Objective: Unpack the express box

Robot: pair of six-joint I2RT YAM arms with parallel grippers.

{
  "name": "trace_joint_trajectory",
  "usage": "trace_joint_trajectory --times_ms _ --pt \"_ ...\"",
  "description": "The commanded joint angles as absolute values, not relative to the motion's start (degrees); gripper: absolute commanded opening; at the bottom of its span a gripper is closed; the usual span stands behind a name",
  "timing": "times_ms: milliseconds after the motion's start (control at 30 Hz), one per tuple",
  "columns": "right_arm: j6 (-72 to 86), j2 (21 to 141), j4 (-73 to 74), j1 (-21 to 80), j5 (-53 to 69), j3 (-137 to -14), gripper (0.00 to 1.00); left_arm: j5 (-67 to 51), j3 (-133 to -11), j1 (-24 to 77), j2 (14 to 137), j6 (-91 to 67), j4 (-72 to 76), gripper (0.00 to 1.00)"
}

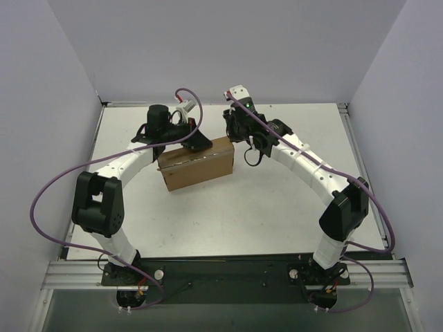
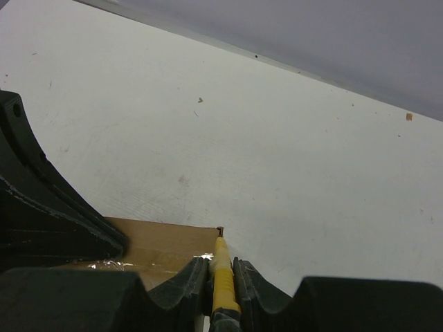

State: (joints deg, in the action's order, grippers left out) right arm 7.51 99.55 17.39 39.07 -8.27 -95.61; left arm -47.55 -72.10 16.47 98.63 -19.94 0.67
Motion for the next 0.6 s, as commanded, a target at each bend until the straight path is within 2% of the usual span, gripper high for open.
trace_joint_trajectory --times_ms 0,567 --pt "10.28 99.31 22.41 39.72 -11.6 -99.31 0.0 -42.89 -71.45 16.79 99.76 -19.77 0.62 0.0" --pt "12.39 99.05 27.16 40.52 -12.48 -99.05 0.0 -39.64 -71.63 18.1 99.75 -19.07 0.09 0.0"
